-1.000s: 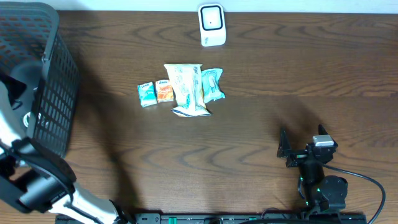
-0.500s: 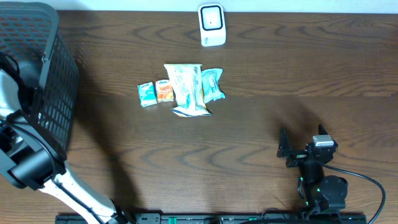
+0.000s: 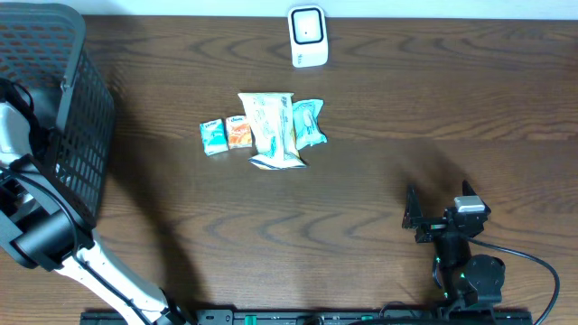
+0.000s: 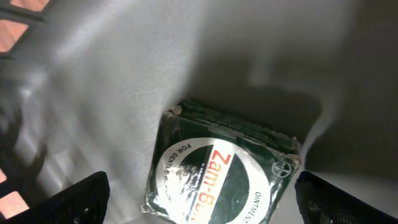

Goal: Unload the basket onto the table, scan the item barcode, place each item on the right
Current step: 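Grasp the dark green Zam-Buk tin in the basket with left gripper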

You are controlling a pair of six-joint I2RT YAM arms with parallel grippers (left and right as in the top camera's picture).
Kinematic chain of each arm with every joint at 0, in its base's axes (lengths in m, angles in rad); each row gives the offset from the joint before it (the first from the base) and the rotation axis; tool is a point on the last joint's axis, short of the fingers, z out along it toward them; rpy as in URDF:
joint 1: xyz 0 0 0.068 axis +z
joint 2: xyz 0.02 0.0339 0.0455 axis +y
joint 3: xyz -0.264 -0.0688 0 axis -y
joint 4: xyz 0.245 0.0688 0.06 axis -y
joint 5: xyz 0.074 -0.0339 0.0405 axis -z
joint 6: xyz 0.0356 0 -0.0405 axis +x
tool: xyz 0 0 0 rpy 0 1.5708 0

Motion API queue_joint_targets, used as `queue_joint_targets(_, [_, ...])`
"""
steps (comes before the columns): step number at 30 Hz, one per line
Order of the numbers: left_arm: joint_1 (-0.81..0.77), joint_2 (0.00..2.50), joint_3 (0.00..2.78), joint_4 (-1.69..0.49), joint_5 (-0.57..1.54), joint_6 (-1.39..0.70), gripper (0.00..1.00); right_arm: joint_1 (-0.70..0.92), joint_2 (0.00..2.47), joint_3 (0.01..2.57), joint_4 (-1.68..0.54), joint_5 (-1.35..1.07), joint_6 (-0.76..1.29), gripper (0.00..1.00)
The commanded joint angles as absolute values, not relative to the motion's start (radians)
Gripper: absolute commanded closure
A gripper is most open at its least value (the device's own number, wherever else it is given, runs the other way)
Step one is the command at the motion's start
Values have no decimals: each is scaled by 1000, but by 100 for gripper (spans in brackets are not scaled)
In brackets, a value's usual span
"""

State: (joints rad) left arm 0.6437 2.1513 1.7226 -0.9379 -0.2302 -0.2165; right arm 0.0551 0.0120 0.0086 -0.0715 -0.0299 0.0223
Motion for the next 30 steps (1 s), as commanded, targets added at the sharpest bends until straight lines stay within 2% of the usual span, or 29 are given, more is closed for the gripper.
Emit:
queue_joint_targets(1, [653,2170,1699,-933,-157,-177,6,59,6,6,-75,-29,36,1])
queue_joint_targets(10, [715,2170,1688,-930,-136,-172,6,59,6,6,-75,-29,36,1])
queue_joint_targets(16, [750,2170,1646,-884,94,-51,7,59,6,6,-75,-29,36,1])
queue_joint_targets(19, [749,2170,1626,-867,102,-37,7,59,6,6,-75,-29,36,1])
queue_joint_targets(27, [750,2170,1584,-847,101,-38,17,59,6,6,-75,-29,36,1])
queue_joint_targets(30, [750,2170,1580,-847,102,-38,29,59,6,6,-75,-29,36,1])
